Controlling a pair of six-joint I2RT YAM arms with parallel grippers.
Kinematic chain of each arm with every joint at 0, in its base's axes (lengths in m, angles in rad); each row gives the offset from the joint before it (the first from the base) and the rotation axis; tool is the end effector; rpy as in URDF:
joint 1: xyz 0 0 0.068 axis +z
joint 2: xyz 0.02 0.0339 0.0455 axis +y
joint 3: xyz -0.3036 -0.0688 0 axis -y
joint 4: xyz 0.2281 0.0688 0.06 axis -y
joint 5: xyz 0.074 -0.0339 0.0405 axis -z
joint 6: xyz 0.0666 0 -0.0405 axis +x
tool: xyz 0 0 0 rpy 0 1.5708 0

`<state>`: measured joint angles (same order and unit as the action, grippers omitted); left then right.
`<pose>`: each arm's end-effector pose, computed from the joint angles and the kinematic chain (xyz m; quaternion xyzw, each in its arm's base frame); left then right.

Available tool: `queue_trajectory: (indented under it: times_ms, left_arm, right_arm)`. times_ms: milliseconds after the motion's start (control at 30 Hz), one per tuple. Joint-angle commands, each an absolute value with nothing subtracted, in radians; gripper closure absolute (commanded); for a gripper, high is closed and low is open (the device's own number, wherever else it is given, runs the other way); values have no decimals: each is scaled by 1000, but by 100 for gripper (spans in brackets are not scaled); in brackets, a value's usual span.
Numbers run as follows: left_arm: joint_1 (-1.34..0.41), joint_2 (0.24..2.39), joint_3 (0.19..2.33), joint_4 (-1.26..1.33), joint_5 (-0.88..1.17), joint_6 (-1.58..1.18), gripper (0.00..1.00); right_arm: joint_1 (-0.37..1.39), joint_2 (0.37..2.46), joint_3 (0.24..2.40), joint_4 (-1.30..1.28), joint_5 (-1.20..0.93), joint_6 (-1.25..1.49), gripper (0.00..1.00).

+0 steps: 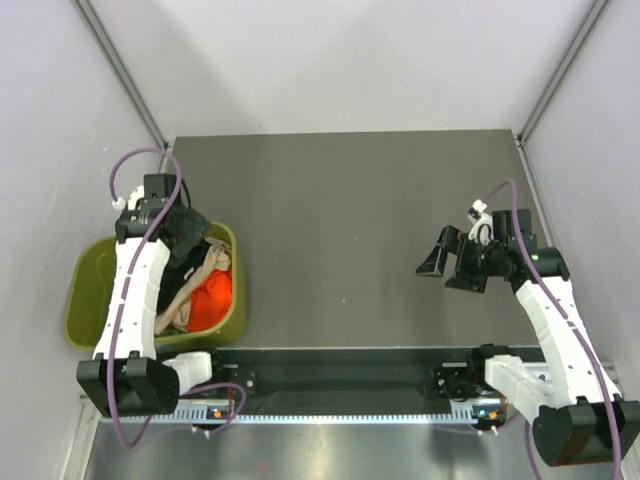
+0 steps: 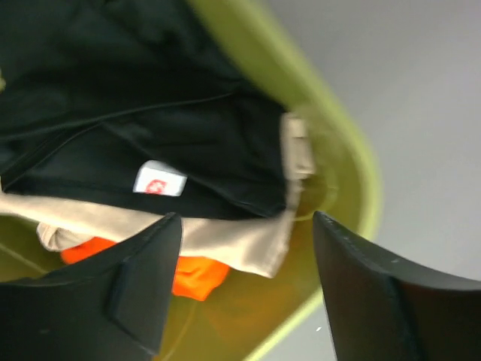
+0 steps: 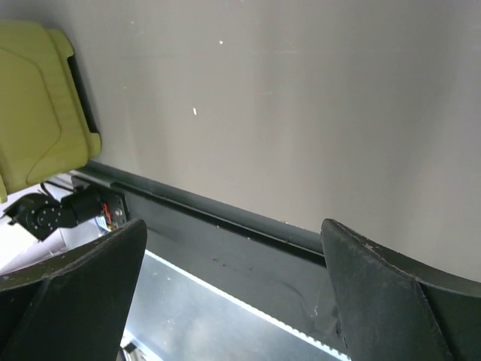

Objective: Fold and stack the t-shirts
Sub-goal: Grab the tshirt from the pile

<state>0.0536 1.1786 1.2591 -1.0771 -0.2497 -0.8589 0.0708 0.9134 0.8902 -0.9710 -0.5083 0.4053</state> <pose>0.2006 0.0272 0.3559 -0.4509 0.8387 -0.0002 0.3053 0.1333 0.0420 0.2977 0.0840 0.9269 0.2991 0.2106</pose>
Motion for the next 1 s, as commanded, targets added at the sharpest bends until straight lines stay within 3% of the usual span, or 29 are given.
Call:
queue_trajectory:
  times_ms: [0, 33, 267, 567, 767, 967]
  left_arm:
    - [104, 1157, 1195, -1082, -181, -868, 27]
    - [124, 1167, 1181, -1063, -158, -864, 33]
    - [143, 1209, 1141, -983, -78, -862, 48]
    - [143, 1190, 1128, -959, -57, -856, 44]
    - [143, 1196, 1083, -905, -52, -853, 48]
    - [141, 1216, 1120, -928, -98, -841, 80]
  right_arm:
    - [86, 925, 963, -950, -526, 365, 0]
    - [89, 930, 972, -948, -526, 364, 0]
    - [94, 928, 976, -950, -523, 351, 0]
    - [104, 954, 983, -937, -529, 342, 0]
    - [109, 966, 991, -931, -529, 341, 0]
    - [112, 971, 1002, -937, -532, 341, 0]
